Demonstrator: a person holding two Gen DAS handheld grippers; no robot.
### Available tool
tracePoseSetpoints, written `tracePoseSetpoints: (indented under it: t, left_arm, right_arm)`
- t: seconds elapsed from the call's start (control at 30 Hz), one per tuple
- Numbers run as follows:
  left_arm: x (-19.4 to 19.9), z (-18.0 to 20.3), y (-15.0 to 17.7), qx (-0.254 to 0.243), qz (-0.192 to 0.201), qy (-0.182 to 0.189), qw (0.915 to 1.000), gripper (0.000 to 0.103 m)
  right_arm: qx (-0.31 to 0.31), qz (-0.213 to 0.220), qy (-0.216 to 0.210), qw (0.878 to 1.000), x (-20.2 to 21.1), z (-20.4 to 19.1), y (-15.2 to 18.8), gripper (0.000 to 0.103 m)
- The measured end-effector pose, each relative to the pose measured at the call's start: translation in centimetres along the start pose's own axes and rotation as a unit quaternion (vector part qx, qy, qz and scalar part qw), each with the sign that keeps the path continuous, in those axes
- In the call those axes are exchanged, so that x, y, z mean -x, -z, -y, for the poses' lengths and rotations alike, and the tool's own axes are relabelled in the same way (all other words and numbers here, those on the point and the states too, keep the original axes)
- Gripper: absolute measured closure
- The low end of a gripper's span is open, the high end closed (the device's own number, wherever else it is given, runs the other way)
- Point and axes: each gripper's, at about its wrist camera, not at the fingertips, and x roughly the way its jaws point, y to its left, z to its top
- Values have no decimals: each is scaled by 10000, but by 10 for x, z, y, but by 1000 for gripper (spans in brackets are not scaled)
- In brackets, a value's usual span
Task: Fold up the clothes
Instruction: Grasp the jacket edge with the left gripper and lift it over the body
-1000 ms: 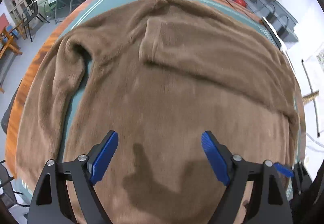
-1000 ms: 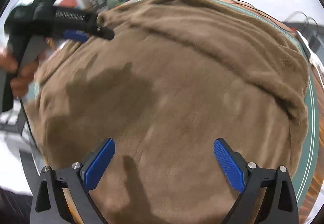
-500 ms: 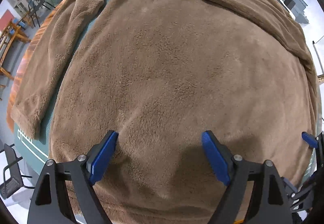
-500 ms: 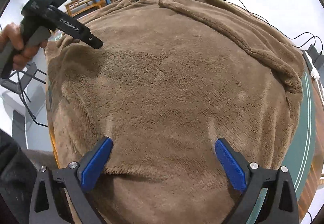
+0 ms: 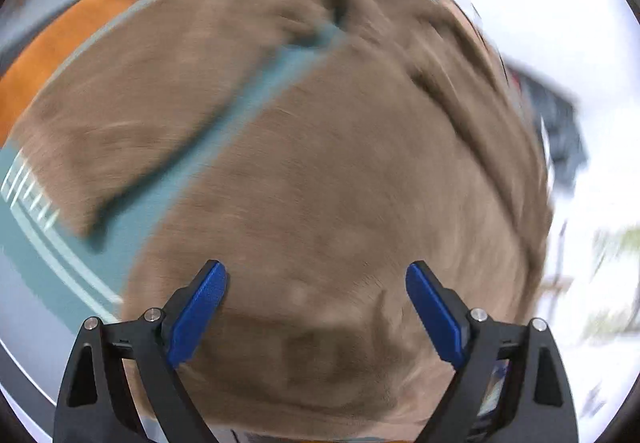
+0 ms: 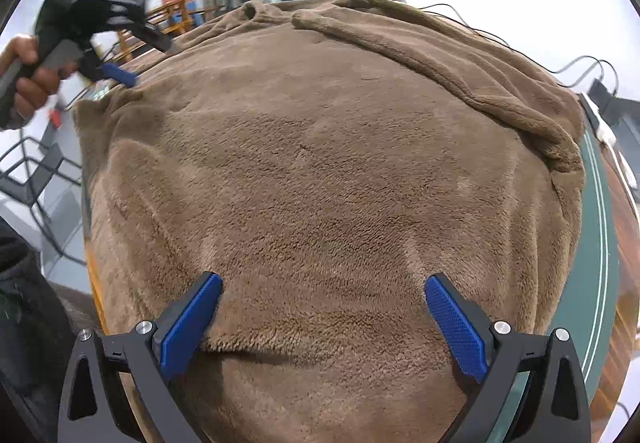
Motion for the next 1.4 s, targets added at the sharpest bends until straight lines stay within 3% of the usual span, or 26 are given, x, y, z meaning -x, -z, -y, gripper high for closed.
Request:
tracePoseSetpoints:
  t: [0.13,0.27,0.37,0.5,0.77,0.93,1.07,1.2,1.4]
  left_arm:
    - [32,-52,-17,872,353,70,9955,9]
    - [58,-94,-28,1240,666,84,9900,9]
    - [49,-106,-38,1431,752,20,9869,10]
    - [43,-116,-56,1321,808,-141,9878,11]
    - [27,-118,-80,1102,705,40,9914,14]
    - [23,-116,-83,743,616,-149,9952,31]
    - [19,-116,-84,426,372,-319,9979,80]
    - [18,-119,-91,331,337,-331,9983,93]
    - [39,-110,-108,68,678,-409,9968,94]
  right_arm:
    - [-170,-61,135,9997,-3,-2,-3,0]
    - [-219,-188,161,9995,-4,-1,-7,0]
    - [-327,-323,219,9987,-9,-2,-14,0]
    - [-507,-477,317,9971,-13,-2,-21,0]
    - [-894,-628,527,9926,-18,-3,-30,0]
    - [-1164,-609,693,9889,-20,-3,-33,1]
    - [-1399,-587,846,9848,-21,-3,-35,0]
    - [-1537,-636,926,9817,-27,-1,-42,0]
    - [-1737,-747,1039,9764,-46,1,-59,1]
